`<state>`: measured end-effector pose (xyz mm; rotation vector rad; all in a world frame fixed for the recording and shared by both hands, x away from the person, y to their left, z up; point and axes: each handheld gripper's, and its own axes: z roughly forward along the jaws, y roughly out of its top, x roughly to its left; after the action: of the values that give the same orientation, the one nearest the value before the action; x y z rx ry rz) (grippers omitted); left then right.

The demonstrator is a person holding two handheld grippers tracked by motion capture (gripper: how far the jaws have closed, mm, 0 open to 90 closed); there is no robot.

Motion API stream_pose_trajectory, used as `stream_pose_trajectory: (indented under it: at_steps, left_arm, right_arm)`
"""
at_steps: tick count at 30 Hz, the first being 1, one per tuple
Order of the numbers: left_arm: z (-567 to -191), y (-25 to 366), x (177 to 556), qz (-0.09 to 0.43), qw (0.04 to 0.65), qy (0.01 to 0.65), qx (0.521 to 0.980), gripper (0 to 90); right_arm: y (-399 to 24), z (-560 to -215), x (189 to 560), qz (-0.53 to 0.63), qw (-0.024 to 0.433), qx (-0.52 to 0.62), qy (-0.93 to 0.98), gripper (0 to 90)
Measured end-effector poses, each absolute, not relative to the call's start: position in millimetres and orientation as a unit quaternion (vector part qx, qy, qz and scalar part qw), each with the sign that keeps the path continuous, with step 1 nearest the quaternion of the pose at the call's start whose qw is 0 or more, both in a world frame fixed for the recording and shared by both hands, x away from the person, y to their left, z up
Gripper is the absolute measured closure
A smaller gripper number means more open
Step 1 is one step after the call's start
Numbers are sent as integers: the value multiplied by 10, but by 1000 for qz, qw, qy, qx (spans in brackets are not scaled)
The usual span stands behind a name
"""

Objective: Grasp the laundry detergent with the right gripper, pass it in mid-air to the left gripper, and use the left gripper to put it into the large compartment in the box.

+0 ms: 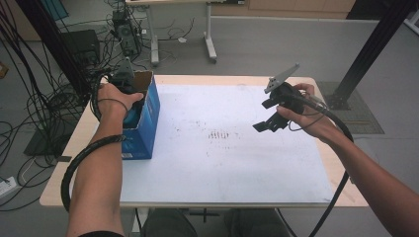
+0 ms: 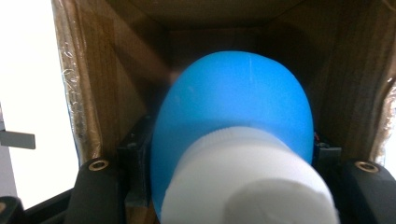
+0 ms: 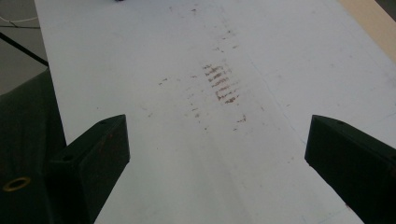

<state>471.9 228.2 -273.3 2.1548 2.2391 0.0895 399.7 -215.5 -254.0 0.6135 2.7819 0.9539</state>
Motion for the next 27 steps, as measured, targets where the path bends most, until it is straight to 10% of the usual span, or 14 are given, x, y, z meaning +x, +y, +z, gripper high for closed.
stream_pose_trajectory:
  at_steps: [27]
  left_arm:
    - [-2735,2266,4711,31,16,719,694,363]
  right_arm:
    - [-2206,-2499,3988,318,75,207,922,67]
